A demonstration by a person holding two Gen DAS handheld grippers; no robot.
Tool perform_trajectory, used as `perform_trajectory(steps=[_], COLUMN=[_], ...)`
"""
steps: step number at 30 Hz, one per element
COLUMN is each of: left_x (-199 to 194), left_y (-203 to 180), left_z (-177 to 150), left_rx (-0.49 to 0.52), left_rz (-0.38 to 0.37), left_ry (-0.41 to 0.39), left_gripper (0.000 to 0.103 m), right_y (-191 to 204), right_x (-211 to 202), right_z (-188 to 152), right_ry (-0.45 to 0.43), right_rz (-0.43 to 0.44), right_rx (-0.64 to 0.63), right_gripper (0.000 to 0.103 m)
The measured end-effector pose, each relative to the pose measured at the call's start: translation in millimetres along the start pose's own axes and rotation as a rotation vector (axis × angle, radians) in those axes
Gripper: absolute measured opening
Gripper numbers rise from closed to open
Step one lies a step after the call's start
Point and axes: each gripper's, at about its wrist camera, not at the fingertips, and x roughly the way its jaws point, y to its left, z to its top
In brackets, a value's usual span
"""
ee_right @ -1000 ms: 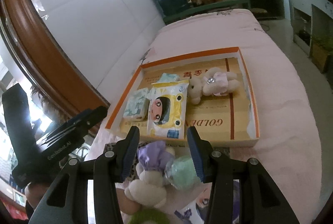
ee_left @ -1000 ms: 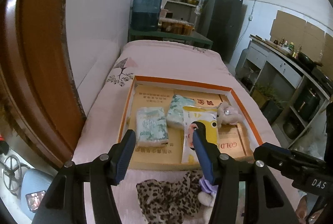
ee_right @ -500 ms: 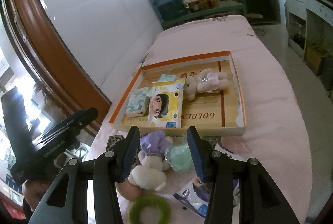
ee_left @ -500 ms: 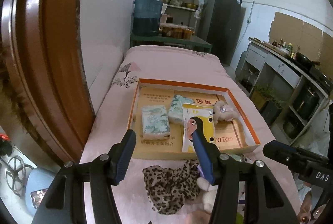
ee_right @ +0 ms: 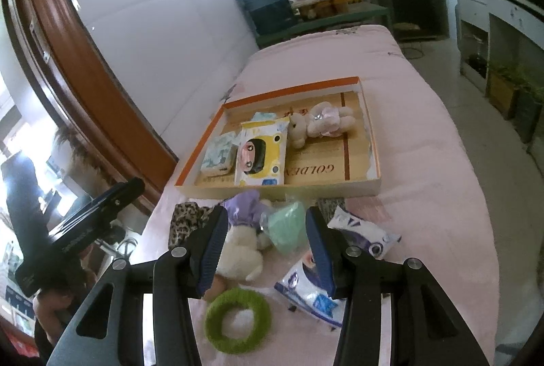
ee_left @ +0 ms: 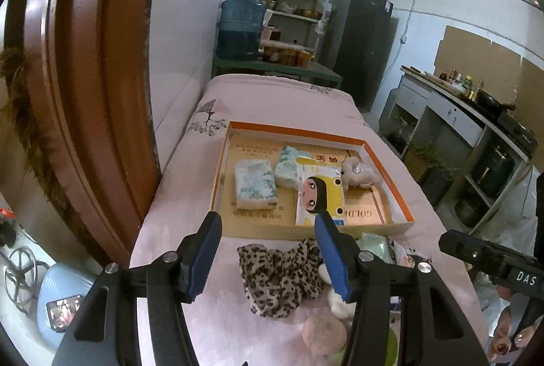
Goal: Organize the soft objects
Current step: 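Withdraw both tools from the box back over the remaining items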
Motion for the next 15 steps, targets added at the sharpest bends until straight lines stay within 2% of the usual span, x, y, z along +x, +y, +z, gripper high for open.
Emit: perform_trajectory(steps=[15], left_x=[-20], left_y=[2], left_z=[-34], left_rx=[0.000], left_rz=[-0.016], left_ry=[0.007], left_gripper=[0.057], right_y=[15], right_x=[-10], right_z=[-46], right_ry=[0.055], right_rz=[0.022], right_rx=[-0.033], right_gripper=[0.049])
